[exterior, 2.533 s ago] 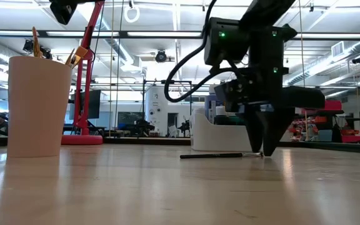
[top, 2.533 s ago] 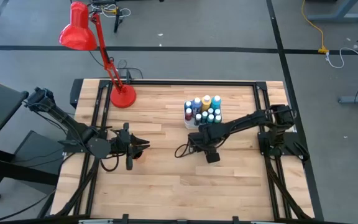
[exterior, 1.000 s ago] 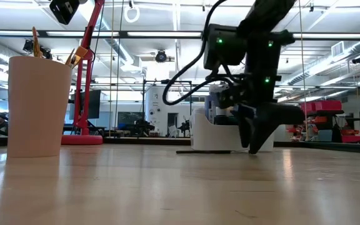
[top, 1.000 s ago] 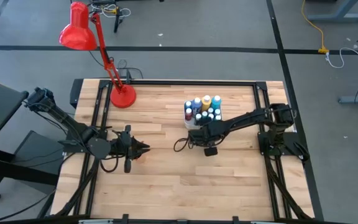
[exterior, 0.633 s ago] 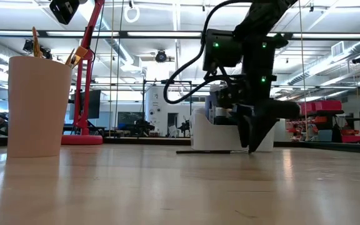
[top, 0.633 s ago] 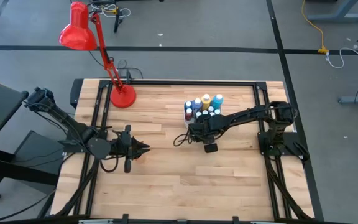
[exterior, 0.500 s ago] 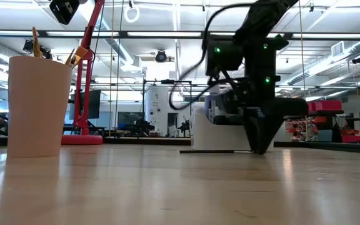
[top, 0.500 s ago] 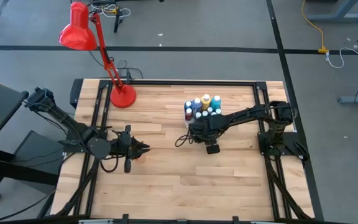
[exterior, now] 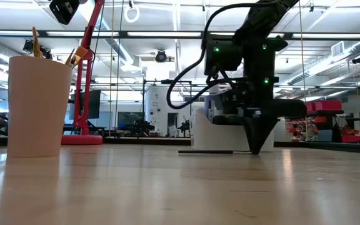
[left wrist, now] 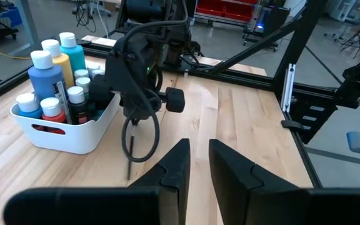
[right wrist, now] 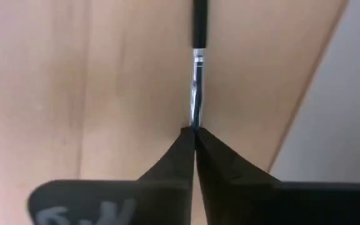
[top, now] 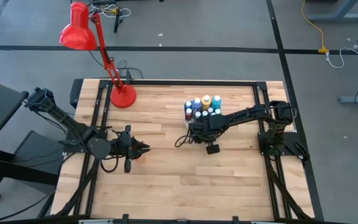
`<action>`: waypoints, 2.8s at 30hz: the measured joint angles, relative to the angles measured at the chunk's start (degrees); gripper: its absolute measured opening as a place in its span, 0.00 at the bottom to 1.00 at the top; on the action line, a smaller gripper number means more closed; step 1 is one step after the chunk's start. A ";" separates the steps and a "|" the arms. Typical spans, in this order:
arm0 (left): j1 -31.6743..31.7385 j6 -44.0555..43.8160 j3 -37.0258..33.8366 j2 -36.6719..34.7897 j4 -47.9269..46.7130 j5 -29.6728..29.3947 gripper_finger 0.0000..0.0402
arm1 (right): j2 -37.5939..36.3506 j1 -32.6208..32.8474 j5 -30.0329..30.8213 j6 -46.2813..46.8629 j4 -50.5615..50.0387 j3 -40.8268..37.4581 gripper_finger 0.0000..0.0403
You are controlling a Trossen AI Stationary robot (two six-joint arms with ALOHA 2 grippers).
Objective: Pick & Place Paint Supplies
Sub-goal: Put the silver paint brush into the orange cup
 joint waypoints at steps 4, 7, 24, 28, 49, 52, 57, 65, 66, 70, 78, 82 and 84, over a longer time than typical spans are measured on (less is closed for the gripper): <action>0.00 0.00 0.00 0.00 -0.01 0.00 0.16 | 0.04 0.14 1.59 -0.03 0.59 0.07 0.02; 0.00 0.00 0.00 0.00 -0.01 0.00 0.16 | 0.15 1.28 2.20 -0.17 -1.14 0.77 0.01; -0.01 -0.50 -0.02 0.00 0.80 -0.68 0.16 | 0.13 13.73 31.66 -1.72 -25.26 19.17 0.00; -0.01 -4.87 -0.02 -0.01 3.20 -1.95 0.16 | 0.09 17.86 45.61 -12.62 -25.20 21.90 0.00; 18.37 -1.26 -0.02 -0.02 7.26 22.15 0.40 | 0.04 25.28 49.96 -86.58 47.67 22.14 0.00; 21.59 -5.03 -0.02 -0.02 7.64 31.31 0.48 | 0.04 24.89 46.20 -90.09 51.23 22.12 0.00; 23.62 -6.81 -0.03 -1.00 8.25 34.53 0.55 | 0.04 24.39 44.62 -90.59 49.10 22.00 0.00; 25.86 -9.64 -0.02 -2.42 9.89 37.91 0.57 | 0.04 23.98 44.55 -94.33 48.06 19.62 0.00; 26.04 -10.88 -0.02 -2.12 9.76 38.87 0.57 | 0.04 23.71 44.43 -95.13 48.76 19.30 0.00; 26.43 -15.11 -0.11 -0.33 7.05 38.81 0.56 | 0.04 22.24 44.61 -96.80 53.14 18.95 0.00; 27.17 -13.84 0.00 1.11 8.68 39.04 0.56 | 0.04 20.36 44.18 -99.01 55.15 18.91 0.00; 27.13 -12.14 -0.02 1.14 8.65 39.02 0.52 | 0.04 19.90 42.61 -99.22 55.24 18.91 0.00; 27.13 -12.02 -0.02 1.14 8.60 38.99 0.47 | 0.04 19.74 42.61 -99.26 55.34 18.91 0.00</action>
